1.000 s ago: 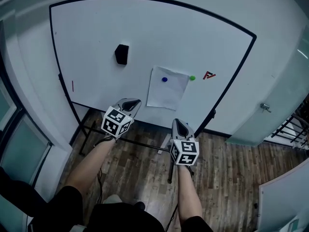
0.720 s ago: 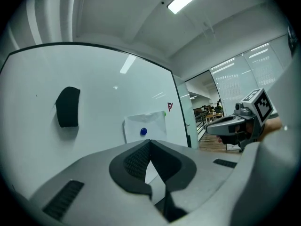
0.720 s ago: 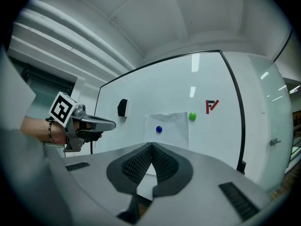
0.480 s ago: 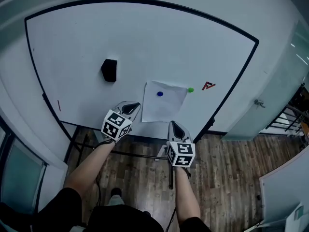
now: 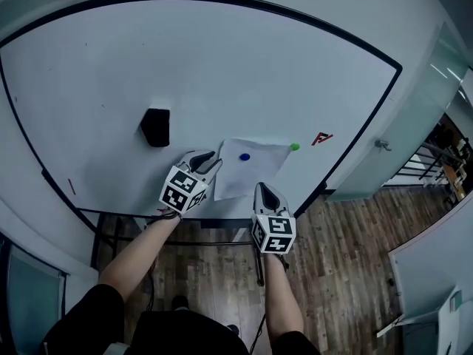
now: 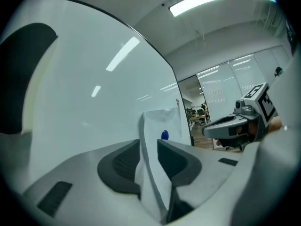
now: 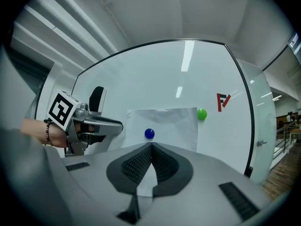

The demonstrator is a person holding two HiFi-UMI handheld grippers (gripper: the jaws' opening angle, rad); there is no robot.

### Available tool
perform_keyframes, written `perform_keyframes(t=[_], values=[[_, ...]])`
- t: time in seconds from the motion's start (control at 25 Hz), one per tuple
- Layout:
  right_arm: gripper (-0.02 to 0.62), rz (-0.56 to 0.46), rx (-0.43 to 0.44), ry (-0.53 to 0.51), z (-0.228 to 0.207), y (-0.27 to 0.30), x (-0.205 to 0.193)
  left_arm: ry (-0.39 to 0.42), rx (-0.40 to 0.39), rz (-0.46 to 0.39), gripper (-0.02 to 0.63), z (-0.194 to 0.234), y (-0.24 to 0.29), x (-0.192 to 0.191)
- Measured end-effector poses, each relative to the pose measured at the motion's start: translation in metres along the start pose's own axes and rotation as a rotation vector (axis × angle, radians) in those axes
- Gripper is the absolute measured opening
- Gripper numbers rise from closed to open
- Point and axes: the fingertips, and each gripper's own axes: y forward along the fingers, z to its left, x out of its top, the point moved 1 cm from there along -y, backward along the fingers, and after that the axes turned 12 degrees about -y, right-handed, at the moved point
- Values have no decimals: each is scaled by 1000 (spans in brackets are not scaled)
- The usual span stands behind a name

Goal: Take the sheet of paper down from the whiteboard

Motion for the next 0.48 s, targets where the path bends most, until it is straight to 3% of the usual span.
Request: perform_keyframes(t=[0.08,0.28,0.48], values=[[25,2,-18,4,0,4,1,2,-20,3,143,0,6,-1],[25,13,-56,5,-1,7,-3,6,-64,-12,140,-8,17,0],[25,31,-63,0,-3,3,-8,-1,-33,-20,106,-4,21,2]])
